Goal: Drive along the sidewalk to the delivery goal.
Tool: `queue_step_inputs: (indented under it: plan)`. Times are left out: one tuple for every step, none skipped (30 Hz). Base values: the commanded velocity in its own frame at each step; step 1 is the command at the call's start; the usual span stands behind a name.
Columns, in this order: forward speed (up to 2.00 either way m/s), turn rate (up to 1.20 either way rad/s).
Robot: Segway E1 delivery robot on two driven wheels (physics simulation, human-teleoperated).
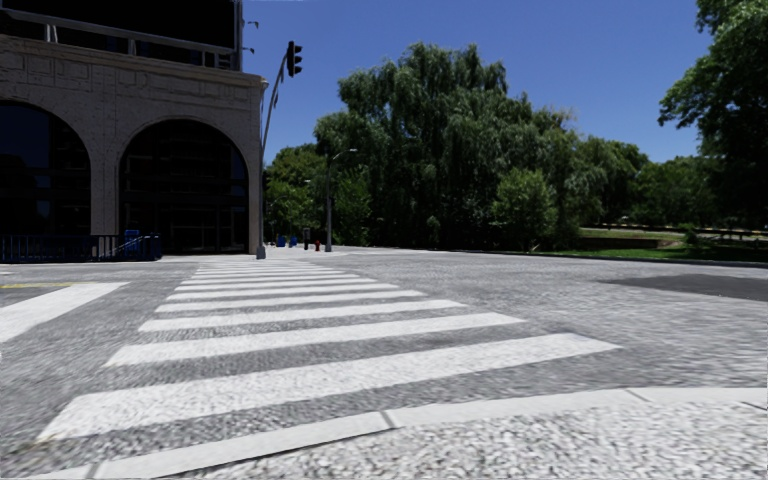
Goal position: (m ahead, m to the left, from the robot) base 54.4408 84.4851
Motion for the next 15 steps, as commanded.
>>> queue_step_inputs:
  plan:
    - [1.49, 0.42]
    - [1.49, 0.33]
    - [1.49, 0.26]
    - [1.49, 0.24]
    - [1.49, 0.24]
    - [1.49, 0.24]
    - [1.49, 0.23]
    - [1.49, 0.22]
    - [1.49, 0.21]
    - [1.49, 0.2]
    - [1.49, 0.19]
    - [1.49, 0.19]
    - [1.49, 0.19]
    - [1.49, 0.19]
    - [1.49, 0.19]
